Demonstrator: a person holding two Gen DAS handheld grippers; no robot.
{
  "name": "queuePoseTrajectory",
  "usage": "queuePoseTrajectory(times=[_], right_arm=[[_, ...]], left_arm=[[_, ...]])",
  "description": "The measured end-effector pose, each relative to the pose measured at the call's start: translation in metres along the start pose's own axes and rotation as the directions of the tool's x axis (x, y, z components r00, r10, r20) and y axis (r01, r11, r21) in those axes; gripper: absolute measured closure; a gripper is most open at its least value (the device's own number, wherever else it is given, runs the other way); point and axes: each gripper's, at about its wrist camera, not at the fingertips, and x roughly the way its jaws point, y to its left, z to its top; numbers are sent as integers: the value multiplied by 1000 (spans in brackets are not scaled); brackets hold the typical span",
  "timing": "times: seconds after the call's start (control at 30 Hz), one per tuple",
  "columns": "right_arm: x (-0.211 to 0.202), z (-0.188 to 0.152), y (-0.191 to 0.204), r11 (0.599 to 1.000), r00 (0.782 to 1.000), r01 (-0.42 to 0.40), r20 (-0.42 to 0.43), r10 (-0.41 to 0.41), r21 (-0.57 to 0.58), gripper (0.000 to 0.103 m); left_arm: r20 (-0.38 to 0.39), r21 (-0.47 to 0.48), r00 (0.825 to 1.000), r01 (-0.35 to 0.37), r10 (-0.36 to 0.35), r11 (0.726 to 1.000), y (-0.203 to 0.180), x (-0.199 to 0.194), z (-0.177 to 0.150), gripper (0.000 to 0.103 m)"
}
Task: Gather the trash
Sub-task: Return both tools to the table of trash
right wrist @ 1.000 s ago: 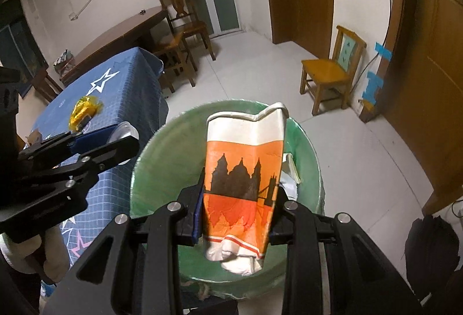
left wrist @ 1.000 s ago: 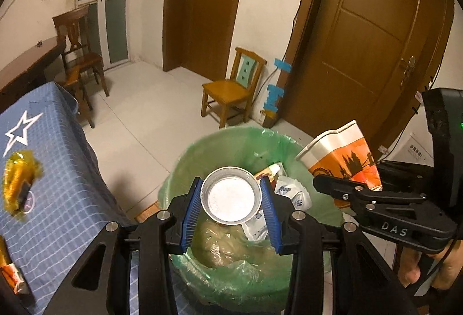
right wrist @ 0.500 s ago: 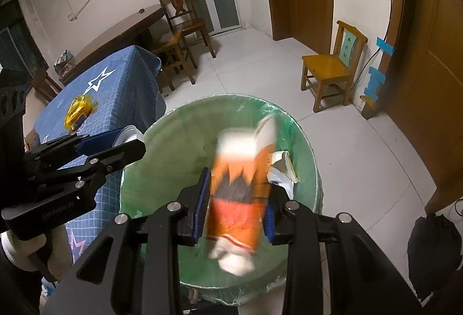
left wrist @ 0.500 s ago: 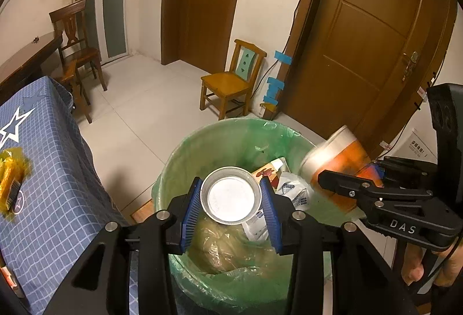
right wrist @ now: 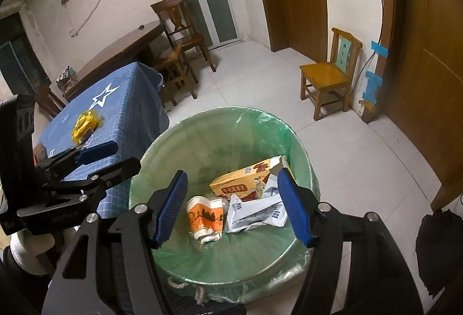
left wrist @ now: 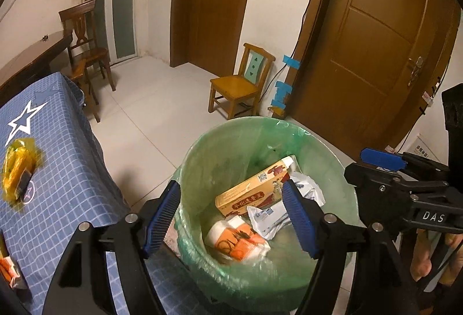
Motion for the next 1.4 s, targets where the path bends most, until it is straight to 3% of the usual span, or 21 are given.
queuePoseTrajectory(times=[0.2,0.37,0.47,0.57,0.67,0.7,0.8,0.87,1.0,1.07,1.2,1.27,1.3,1.33,1.37,1.4], right_arm=[[-28,-14,33,998,996,9,92,-3,-64,40],[-63,-40,66,993,969,-29,239,55,-113,17],[-68,-58,92,984,960,-95,247,130,-151,11],[-59,-75,122,964,956,-175,200,215,-199,10],[-46,-84,149,941,951,-236,144,275,-241,10],[-42,-86,156,936,950,-249,127,287,-249,10],[-29,-90,180,914,941,-299,73,330,-275,10],[-22,-93,200,895,933,-329,43,357,-303,10],[-20,-103,233,859,917,-373,-1,398,-349,10],[-18,-105,246,843,910,-391,-19,414,-368,10],[-14,-109,266,815,897,-425,-60,438,-394,10],[-10,-110,282,788,882,-456,-96,461,-414,10],[-8,-110,291,773,876,-469,-110,470,-427,10],[-8,-110,297,762,868,-482,-120,481,-432,10],[-5,-108,309,740,850,-515,-143,507,-433,10],[-4,-108,316,728,839,-533,-156,521,-431,11]], left_arm=[[21,-9,1000,-15,15,1000,9,-38,-21,30],[74,-42,996,-54,57,998,36,-100,-56,29],[98,-83,988,-108,116,991,74,-147,-91,26],[94,-196,974,-187,208,963,131,-195,-130,25],[55,-323,934,-318,353,892,194,-239,-176,24],[31,-376,917,-359,398,855,218,-252,-194,23],[-31,-466,890,-416,455,781,267,-276,-228,23],[-67,-472,892,-423,447,773,284,-277,-239,23],[-92,-442,874,-465,477,767,295,-282,-248,23],[-115,-442,862,-490,494,752,304,-291,-256,23],[-139,-478,859,-494,493,726,327,-312,-282,20],[-180,-477,831,-542,527,691,337,-317,-293,20],[-205,-473,802,-584,562,660,343,-321,-296,20],[-204,-483,794,-590,572,647,347,-324,-297,20],[-184,-500,806,-570,562,652,348,-330,-299,21],[-147,-512,828,-532,541,675,346,-334,-297,20]])
